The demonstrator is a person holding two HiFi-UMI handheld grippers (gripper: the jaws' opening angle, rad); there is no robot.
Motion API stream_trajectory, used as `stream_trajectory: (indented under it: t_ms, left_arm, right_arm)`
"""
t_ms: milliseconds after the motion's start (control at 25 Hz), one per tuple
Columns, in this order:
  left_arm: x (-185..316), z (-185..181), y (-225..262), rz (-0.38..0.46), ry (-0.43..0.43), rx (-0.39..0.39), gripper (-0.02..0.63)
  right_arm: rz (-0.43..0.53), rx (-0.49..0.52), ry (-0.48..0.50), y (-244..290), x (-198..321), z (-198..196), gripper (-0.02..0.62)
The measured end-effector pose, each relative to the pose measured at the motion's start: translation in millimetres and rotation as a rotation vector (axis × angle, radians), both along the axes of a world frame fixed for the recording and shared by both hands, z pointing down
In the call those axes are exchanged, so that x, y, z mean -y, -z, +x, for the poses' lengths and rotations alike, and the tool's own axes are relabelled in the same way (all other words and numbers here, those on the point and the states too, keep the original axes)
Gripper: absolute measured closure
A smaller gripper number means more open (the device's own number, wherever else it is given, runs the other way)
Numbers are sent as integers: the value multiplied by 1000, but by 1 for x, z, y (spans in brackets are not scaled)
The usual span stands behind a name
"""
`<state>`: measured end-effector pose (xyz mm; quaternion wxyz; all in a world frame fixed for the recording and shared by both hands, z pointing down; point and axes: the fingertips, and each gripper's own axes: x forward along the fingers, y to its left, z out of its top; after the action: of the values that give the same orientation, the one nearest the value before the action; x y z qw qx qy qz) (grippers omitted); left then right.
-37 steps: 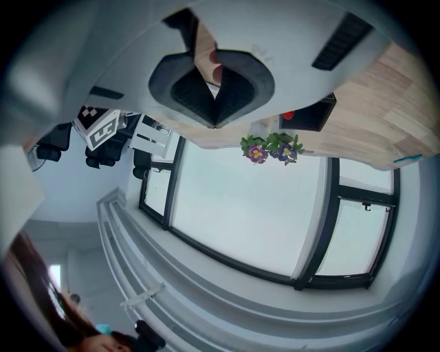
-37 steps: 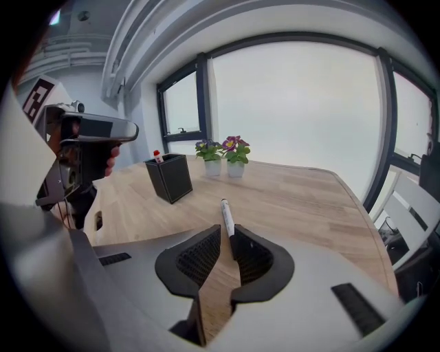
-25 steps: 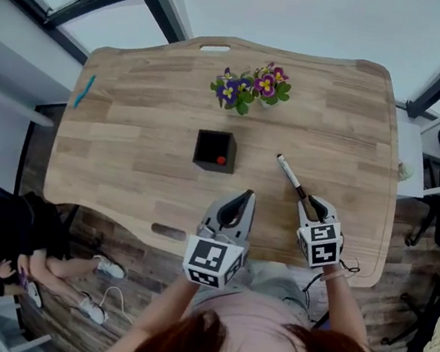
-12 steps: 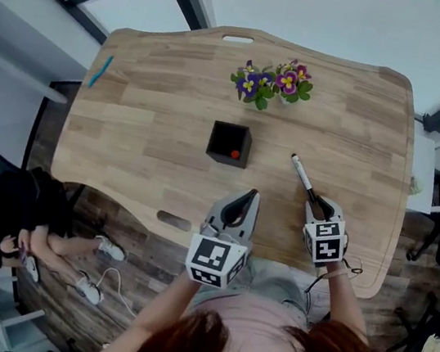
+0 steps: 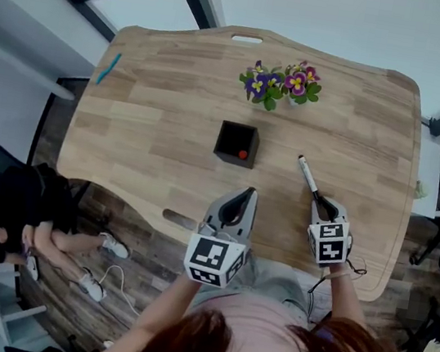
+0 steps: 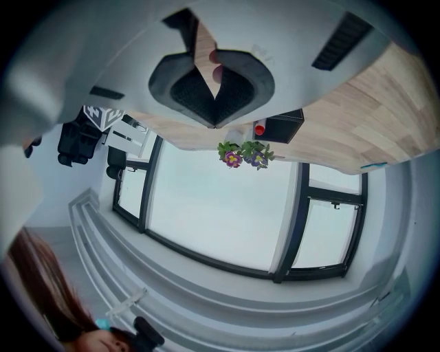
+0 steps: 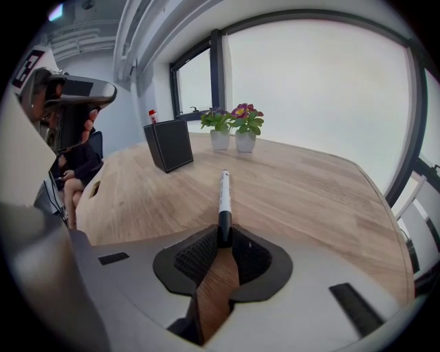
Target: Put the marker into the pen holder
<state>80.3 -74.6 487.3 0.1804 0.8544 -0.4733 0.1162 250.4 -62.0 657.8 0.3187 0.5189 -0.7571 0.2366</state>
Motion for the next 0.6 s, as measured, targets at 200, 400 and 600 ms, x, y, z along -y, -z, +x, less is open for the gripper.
stream_trajectory:
  t_ms: [200,400,600]
  left_arm:
    - [1,-3,1,0,-1,-6,604]
    - [4,-8,6,8,-23,-6,604]
    - [8,-15,13,17,-38,-6,604]
  right_arm:
    - [51,-20,11,8,1,-3,535]
    - [102,-30,4,24,5,-7,537]
    - [133,-30,2,38,7,-14,537]
